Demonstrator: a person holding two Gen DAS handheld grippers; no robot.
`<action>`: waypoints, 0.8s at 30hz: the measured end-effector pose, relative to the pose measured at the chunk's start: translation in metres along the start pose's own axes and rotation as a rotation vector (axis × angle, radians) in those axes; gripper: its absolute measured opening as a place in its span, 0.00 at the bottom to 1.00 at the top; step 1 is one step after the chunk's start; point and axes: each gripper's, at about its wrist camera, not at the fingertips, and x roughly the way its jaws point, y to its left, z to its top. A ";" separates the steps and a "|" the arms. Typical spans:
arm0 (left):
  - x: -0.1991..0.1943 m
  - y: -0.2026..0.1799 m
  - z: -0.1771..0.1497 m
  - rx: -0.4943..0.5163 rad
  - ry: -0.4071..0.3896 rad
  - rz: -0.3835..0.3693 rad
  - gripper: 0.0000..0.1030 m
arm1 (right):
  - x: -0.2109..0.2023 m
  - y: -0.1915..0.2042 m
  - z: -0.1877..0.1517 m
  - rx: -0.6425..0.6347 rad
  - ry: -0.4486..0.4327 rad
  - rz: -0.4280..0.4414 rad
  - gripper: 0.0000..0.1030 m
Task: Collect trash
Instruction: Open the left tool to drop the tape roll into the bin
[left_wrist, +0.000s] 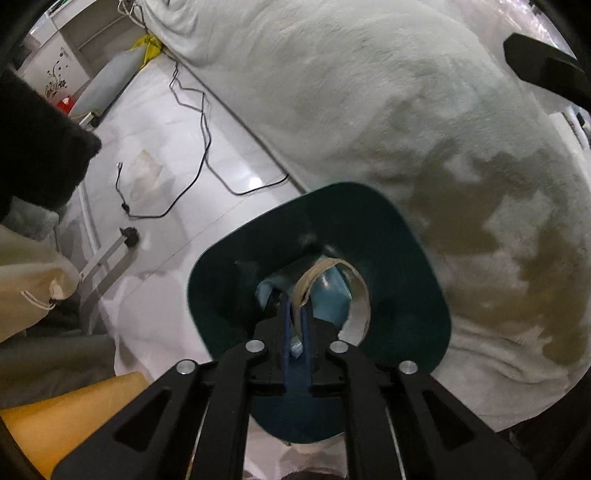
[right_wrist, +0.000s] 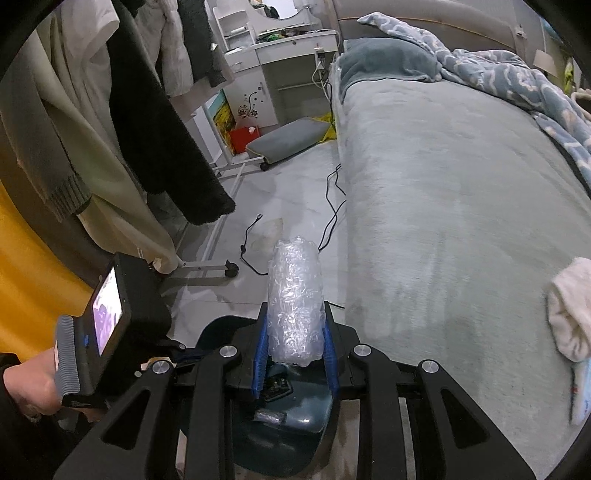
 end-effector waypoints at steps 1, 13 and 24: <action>0.000 0.003 -0.001 -0.001 0.002 0.006 0.22 | 0.001 0.001 0.000 -0.002 0.002 0.000 0.25; -0.019 0.025 -0.001 -0.045 -0.095 -0.010 0.60 | 0.029 0.015 -0.004 -0.031 0.073 0.000 0.25; -0.057 0.049 0.003 -0.130 -0.297 -0.006 0.78 | 0.066 0.021 -0.019 -0.058 0.213 -0.018 0.25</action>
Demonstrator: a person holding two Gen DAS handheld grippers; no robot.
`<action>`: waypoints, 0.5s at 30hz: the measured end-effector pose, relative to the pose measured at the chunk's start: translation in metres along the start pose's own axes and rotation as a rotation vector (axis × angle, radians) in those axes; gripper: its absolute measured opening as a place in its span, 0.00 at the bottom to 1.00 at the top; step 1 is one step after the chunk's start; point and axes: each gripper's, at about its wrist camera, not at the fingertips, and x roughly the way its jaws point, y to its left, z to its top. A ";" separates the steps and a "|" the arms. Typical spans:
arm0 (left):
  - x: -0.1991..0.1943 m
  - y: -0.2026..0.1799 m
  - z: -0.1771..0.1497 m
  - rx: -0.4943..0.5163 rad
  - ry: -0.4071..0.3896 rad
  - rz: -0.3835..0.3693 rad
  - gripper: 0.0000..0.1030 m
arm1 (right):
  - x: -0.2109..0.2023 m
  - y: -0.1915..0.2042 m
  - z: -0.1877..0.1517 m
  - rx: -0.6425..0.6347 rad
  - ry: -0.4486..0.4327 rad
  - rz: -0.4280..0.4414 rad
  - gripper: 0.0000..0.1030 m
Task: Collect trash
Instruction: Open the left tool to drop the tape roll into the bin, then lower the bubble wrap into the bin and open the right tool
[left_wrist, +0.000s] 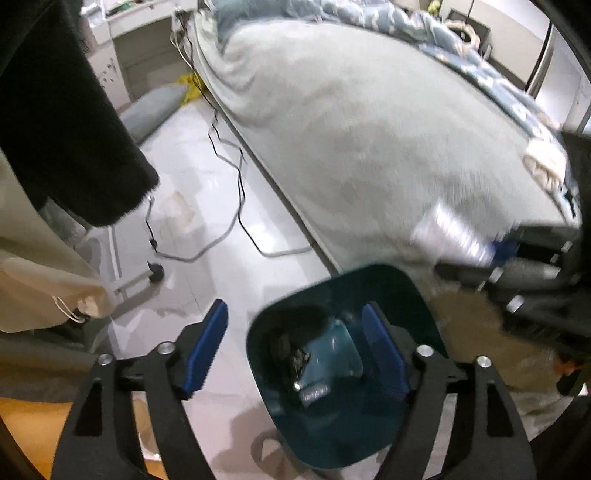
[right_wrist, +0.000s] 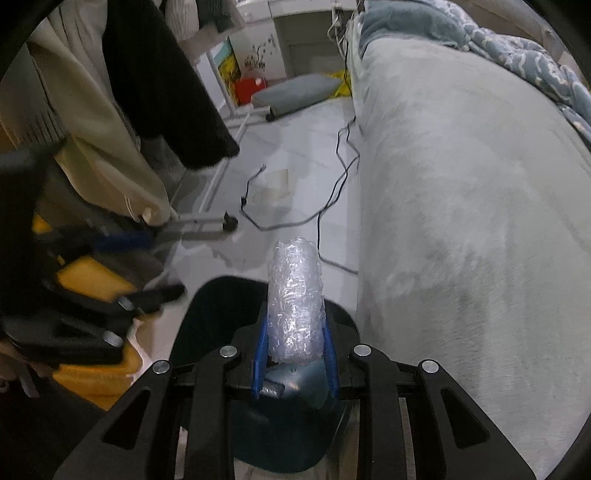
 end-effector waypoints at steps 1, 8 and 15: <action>-0.002 0.002 0.001 -0.007 -0.014 -0.005 0.78 | 0.003 0.000 -0.001 -0.002 0.011 0.000 0.25; -0.019 0.005 0.006 -0.013 -0.110 -0.023 0.84 | 0.026 0.006 -0.007 -0.021 0.084 -0.011 0.25; -0.033 0.007 0.008 -0.006 -0.193 -0.013 0.84 | 0.043 0.017 -0.014 -0.055 0.143 0.004 0.25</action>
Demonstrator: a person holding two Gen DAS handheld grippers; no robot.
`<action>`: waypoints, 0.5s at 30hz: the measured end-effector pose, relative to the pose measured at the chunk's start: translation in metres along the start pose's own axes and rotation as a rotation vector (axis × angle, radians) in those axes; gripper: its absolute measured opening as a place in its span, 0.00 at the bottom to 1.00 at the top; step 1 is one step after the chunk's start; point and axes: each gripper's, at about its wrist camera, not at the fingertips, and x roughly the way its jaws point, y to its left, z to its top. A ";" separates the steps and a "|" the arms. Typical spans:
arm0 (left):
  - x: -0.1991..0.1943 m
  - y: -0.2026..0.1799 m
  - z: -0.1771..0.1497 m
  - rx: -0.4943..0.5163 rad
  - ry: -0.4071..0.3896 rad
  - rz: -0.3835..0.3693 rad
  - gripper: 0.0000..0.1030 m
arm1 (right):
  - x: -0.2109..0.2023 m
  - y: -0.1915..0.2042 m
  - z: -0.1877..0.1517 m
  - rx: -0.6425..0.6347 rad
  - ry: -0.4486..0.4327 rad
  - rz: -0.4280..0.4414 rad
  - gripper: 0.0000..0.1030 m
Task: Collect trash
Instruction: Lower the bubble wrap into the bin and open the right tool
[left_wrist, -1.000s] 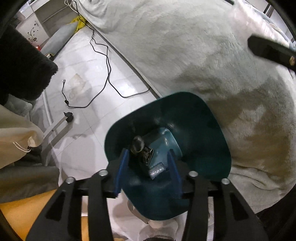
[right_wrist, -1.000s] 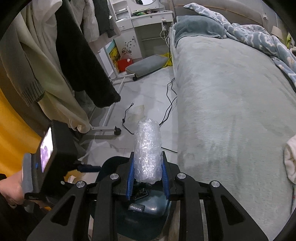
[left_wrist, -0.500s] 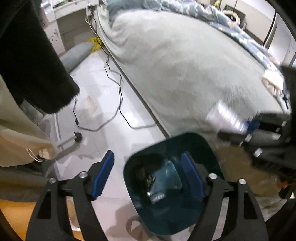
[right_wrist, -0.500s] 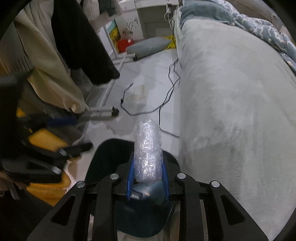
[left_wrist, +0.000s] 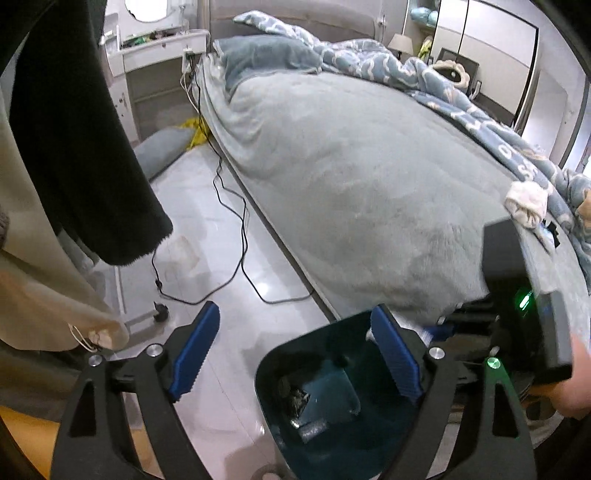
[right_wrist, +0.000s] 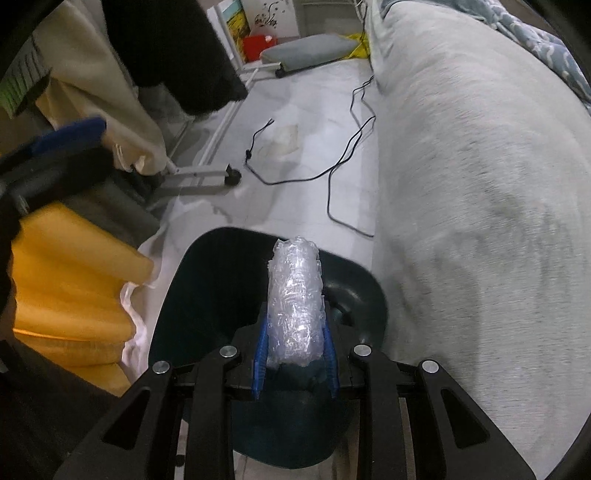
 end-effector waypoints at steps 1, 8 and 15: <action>-0.002 0.000 0.002 -0.009 -0.012 -0.002 0.84 | 0.003 0.002 -0.001 -0.006 0.008 -0.001 0.25; -0.012 0.006 0.011 -0.045 -0.075 0.024 0.85 | 0.019 0.009 -0.008 -0.026 0.063 -0.009 0.26; -0.019 0.003 0.018 -0.076 -0.114 0.015 0.85 | 0.018 0.012 -0.013 -0.056 0.084 -0.015 0.27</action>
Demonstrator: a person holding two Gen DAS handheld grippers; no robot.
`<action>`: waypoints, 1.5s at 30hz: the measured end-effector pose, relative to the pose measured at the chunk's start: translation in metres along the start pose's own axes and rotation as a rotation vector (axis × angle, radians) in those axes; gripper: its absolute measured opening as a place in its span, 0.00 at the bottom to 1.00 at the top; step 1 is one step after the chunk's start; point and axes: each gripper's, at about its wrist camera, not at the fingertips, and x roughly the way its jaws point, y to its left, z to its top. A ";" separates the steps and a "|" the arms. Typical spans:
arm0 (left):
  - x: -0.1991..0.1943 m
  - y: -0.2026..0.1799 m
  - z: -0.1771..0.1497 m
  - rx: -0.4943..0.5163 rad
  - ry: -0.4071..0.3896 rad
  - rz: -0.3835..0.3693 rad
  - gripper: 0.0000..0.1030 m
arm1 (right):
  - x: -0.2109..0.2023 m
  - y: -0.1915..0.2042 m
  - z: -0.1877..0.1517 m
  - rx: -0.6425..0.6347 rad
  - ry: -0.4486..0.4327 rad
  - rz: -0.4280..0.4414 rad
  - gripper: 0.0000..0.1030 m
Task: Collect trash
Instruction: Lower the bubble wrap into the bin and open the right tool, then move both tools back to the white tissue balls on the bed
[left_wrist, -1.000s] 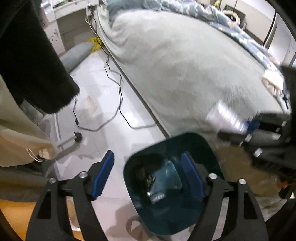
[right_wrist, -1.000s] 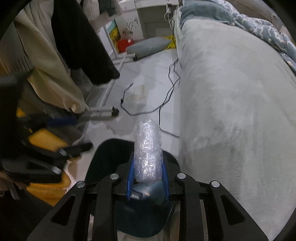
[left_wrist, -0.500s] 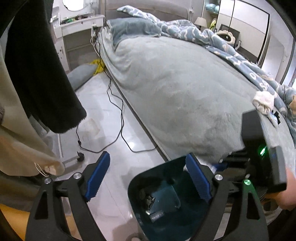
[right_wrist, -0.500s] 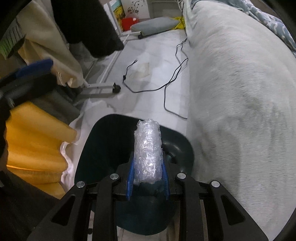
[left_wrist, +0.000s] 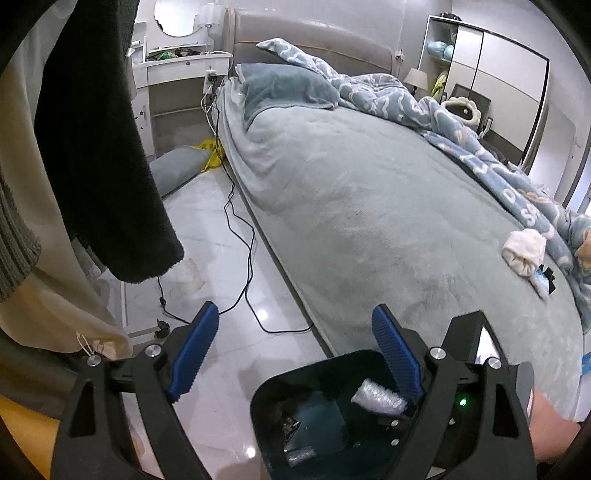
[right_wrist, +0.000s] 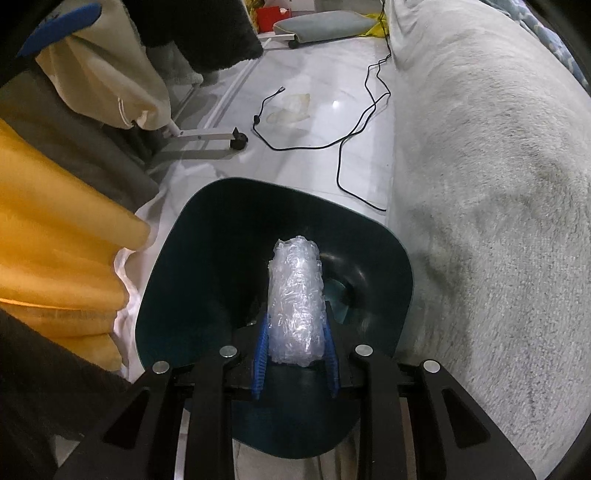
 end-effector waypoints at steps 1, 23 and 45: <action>-0.002 -0.001 0.001 0.000 -0.008 -0.002 0.85 | -0.002 0.000 -0.001 -0.003 -0.002 0.001 0.27; -0.030 -0.044 0.028 0.014 -0.199 0.024 0.91 | -0.043 -0.007 -0.019 -0.034 -0.112 0.016 0.53; -0.023 -0.110 0.039 0.029 -0.227 -0.050 0.95 | -0.111 -0.060 -0.055 0.038 -0.325 -0.029 0.61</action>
